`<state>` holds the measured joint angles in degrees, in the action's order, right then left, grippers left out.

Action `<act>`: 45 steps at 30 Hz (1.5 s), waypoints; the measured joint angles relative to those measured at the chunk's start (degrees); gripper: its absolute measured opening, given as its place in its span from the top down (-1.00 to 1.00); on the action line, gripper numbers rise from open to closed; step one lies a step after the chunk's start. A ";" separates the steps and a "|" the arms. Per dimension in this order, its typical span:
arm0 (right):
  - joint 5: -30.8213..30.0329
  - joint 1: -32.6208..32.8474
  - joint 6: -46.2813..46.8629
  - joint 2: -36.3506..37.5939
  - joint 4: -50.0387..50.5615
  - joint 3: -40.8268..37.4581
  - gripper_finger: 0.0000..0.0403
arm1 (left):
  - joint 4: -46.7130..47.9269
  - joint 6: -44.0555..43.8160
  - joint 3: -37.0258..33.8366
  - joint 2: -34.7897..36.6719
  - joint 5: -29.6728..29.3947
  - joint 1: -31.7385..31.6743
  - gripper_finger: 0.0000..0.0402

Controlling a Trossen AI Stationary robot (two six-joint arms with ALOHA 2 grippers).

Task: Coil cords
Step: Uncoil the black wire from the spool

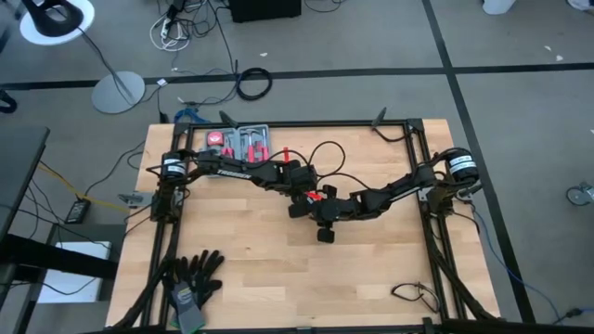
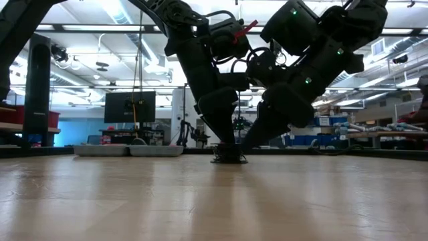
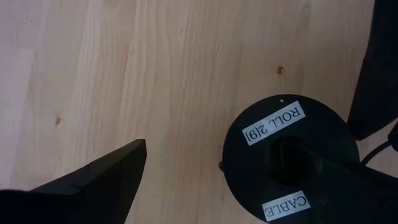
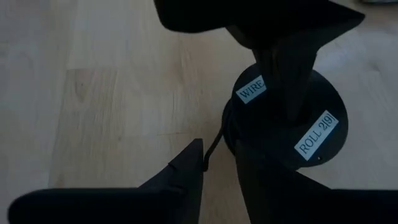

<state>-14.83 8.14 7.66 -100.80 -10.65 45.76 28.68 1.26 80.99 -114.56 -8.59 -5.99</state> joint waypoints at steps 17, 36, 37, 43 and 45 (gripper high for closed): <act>-0.17 0.00 0.28 0.03 0.29 0.02 0.96 | -0.06 0.00 0.00 0.02 -0.01 -0.01 -0.97; -0.39 6.20 13.31 17.70 28.97 0.02 1.00 | 0.66 -0.02 0.00 0.07 -0.79 -0.01 -0.97; -0.54 7.10 15.12 19.17 31.58 0.02 1.00 | 0.66 -0.11 0.00 0.07 -0.82 0.01 -0.97; -2.76 14.05 27.91 28.75 45.42 0.02 1.00 | 0.69 -0.17 0.13 0.20 -0.80 0.03 -0.97; -2.92 16.86 33.26 32.26 50.35 0.02 1.00 | 1.60 0.00 0.07 0.17 -1.23 0.01 -0.97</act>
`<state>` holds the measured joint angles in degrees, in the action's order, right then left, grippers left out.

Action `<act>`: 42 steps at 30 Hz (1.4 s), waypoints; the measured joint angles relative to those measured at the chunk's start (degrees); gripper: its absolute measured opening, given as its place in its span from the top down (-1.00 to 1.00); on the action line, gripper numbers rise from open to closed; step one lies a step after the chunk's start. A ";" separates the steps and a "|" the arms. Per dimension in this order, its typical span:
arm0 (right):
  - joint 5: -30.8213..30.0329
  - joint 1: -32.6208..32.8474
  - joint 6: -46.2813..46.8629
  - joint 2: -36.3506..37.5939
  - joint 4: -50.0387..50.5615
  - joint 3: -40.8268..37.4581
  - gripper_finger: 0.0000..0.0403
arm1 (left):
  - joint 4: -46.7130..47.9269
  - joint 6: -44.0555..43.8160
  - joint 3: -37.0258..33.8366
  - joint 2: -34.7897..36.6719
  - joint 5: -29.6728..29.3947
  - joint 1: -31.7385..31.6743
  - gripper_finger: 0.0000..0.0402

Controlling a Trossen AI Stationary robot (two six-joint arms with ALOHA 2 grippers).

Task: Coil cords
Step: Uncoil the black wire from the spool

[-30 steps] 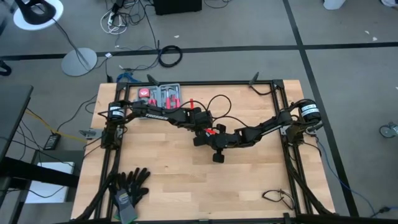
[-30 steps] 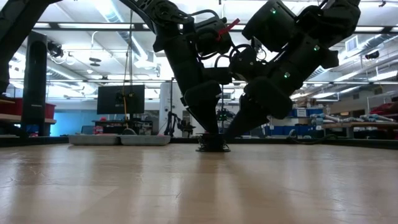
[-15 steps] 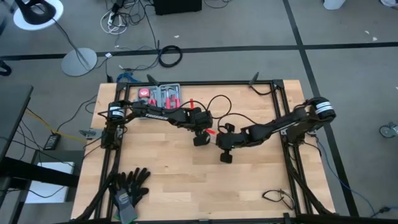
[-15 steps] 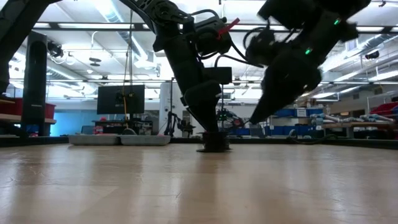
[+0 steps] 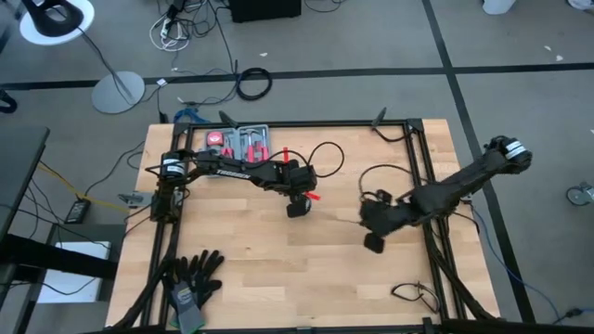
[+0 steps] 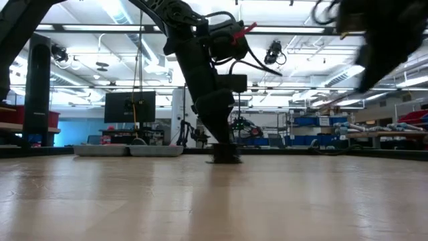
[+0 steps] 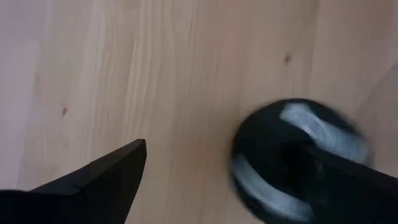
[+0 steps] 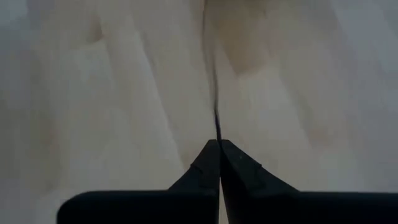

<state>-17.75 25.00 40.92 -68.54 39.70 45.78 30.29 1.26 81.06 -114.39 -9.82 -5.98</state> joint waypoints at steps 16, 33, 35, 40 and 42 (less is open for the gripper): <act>7.33 21.86 55.85 6.67 50.70 8.54 1.00 | 1.09 0.10 -0.15 -0.18 -0.19 -0.02 -0.97; -25.60 5.32 12.48 -10.21 7.70 8.44 0.97 | -0.37 -0.34 -0.07 -0.20 -0.70 -0.37 -0.97; -23.48 1.52 4.45 -13.33 1.30 8.49 0.96 | -0.46 -0.39 -0.07 -0.20 -0.63 -0.35 -0.97; -17.80 -6.84 -6.60 -20.69 -5.47 8.44 0.94 | 0.42 -0.87 -0.07 -0.20 -0.53 -0.35 -0.97; -15.56 -9.31 -10.09 -23.28 -8.30 8.41 0.92 | 0.88 -1.28 -0.07 -0.20 -0.51 -0.35 -0.97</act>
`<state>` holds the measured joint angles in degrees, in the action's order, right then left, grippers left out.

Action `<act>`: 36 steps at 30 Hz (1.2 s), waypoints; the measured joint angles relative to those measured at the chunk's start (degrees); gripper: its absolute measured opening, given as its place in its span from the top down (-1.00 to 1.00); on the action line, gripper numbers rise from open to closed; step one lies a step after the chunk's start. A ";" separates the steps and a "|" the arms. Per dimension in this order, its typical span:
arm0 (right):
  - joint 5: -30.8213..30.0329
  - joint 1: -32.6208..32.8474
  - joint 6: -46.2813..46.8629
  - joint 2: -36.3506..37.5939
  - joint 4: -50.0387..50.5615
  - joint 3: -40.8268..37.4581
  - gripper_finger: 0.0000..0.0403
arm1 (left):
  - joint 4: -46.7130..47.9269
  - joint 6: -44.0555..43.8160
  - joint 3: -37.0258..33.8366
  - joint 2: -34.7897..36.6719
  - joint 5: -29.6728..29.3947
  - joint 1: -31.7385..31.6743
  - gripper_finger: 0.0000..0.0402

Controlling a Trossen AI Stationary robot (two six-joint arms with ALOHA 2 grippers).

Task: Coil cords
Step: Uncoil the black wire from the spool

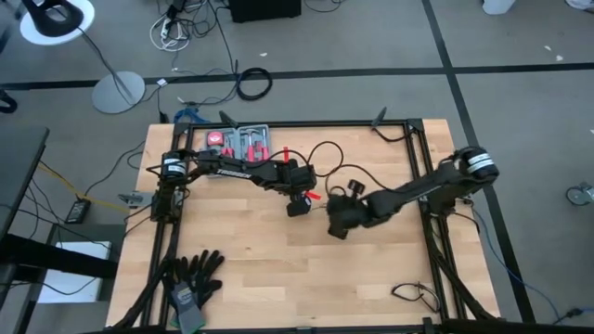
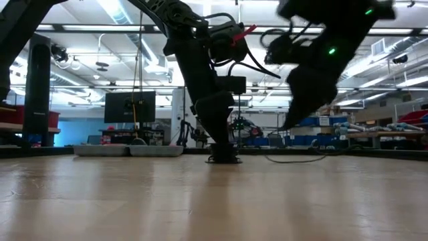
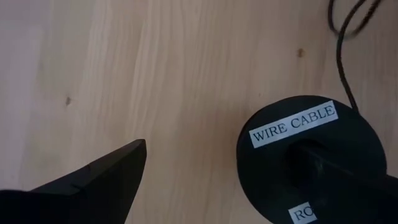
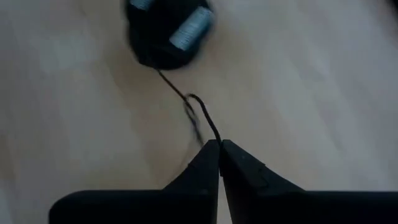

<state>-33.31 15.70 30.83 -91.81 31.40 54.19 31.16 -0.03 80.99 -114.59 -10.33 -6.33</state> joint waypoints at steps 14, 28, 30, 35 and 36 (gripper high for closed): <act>15.91 -10.19 -22.36 -6.53 -21.67 0.02 0.50 | 0.54 -0.07 0.00 0.00 0.04 0.01 -0.97; 20.31 -12.81 -20.35 -12.95 -25.80 0.00 0.20 | 0.52 -0.18 -0.02 0.00 0.00 0.04 -0.97; 20.45 -12.70 -20.19 -13.03 -26.22 0.01 0.25 | 0.72 -0.18 -0.02 0.00 0.00 0.04 -0.97; 22.76 -12.45 -19.93 -11.67 -26.71 0.00 0.39 | 0.37 -0.20 -0.02 0.00 0.00 0.02 -0.97; 23.99 -12.45 -19.92 -11.51 -27.20 0.02 0.41 | 0.36 -0.20 -0.02 0.00 0.00 0.02 -0.97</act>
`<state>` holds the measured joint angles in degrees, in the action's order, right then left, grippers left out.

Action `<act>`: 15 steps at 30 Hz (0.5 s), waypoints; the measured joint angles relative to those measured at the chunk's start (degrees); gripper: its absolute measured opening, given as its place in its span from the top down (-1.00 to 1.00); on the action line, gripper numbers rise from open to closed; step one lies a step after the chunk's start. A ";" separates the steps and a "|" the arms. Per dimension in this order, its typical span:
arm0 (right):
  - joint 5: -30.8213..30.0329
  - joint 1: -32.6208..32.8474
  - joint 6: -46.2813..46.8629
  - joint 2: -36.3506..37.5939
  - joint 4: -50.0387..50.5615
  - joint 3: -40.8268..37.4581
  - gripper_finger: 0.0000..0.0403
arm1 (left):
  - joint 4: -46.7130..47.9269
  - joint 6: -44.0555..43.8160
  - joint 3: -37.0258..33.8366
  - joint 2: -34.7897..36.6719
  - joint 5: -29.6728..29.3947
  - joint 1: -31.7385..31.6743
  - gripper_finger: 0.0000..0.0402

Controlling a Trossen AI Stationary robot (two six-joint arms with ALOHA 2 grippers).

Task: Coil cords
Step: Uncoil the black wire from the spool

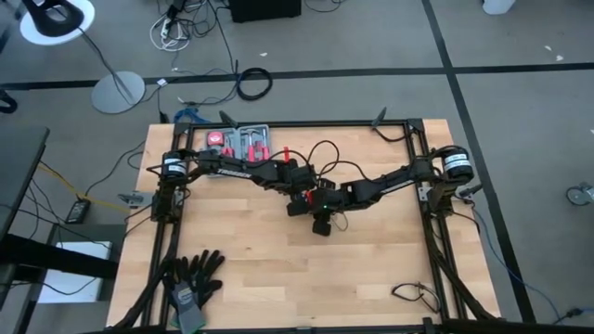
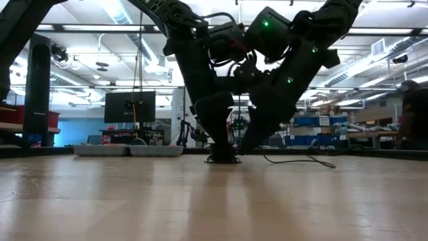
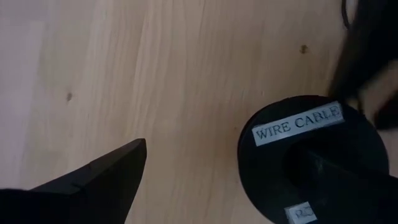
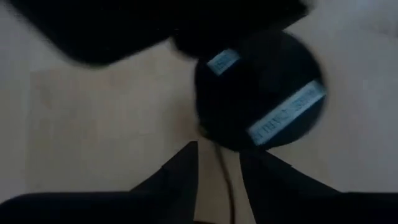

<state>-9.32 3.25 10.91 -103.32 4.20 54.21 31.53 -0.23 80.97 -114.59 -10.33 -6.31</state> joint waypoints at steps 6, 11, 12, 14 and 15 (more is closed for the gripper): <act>3.42 0.00 0.09 0.16 0.29 0.01 0.45 | -0.23 -0.02 0.00 0.00 0.00 0.00 -0.97; -1.04 -0.04 -0.04 0.19 1.96 0.01 0.47 | -0.28 -0.24 0.00 0.00 0.00 0.00 -0.97; -2.56 -0.04 -0.04 0.19 2.83 0.01 0.50 | -0.28 -0.32 0.00 0.00 0.00 0.00 -0.97; -3.89 -0.04 -0.04 0.19 3.91 0.01 0.59 | -0.29 -0.39 0.00 0.00 0.00 0.00 -0.97; -3.88 -0.04 -0.04 0.19 4.34 0.01 0.65 | -0.29 -0.42 0.00 0.00 0.00 -0.01 -0.97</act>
<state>-13.20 3.20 10.87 -103.13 8.54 54.22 31.23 -0.64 80.97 -114.59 -10.33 -6.32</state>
